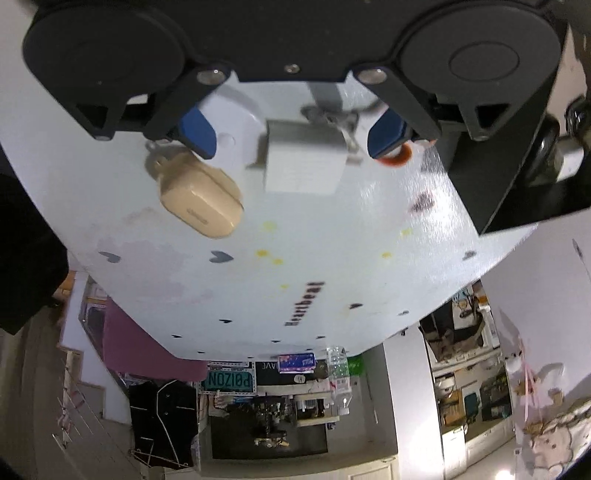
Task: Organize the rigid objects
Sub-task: 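Grasp the white square charger with the right gripper, then carry the white charger into the box and release it beside the white holder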
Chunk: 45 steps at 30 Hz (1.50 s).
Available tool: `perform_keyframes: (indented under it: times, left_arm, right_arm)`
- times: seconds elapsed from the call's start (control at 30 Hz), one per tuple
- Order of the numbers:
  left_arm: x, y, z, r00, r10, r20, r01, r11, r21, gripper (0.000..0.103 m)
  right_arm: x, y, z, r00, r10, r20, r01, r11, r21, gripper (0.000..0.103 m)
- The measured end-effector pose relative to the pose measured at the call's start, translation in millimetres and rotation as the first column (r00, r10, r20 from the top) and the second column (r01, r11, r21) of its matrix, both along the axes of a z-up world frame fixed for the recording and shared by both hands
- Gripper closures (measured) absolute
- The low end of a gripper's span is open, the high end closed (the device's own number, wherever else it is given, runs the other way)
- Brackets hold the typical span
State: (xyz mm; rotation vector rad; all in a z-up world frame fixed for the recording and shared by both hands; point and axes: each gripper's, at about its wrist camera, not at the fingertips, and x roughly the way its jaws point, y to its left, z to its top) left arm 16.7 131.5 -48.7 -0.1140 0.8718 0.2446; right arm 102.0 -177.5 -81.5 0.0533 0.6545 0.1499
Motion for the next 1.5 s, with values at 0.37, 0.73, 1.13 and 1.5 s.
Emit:
perform_keyframes:
  times: [0.37, 0.73, 1.13, 1.5]
  left_arm:
    - [0.2, -0.1, -0.2, 1.0, 0.0, 0.0, 0.0, 1.0, 0.0, 0.096]
    - [0.3, -0.4, -0.3, 1.0, -0.001, 0.0, 0.001, 1.0, 0.0, 0.096]
    - [0.9, 3.4, -0.7, 1.0, 0.001, 0.001, -0.001, 1.0, -0.007, 0.096]
    - [0.4, 4.5, 0.4, 1.0, 0.004, 0.002, -0.004, 1.0, -0.013, 0.096]
  right_arm:
    - [11.6, 25.1, -7.6, 0.999, 0.045, 0.028, -0.041, 0.991, -0.126, 0.034]
    - [-16.6, 12.8, 2.4, 1.0, 0.027, -0.009, -0.028, 0.996, -0.088, 0.035]
    - [-73.7, 38.8, 66.5, 0.98, 0.179, 0.092, -0.181, 0.983, 0.024, 0.035]
    - [-52.9, 120.2, 73.7, 0.912, 0.387, -0.14, -0.374, 0.921, 0.11, 0.035]
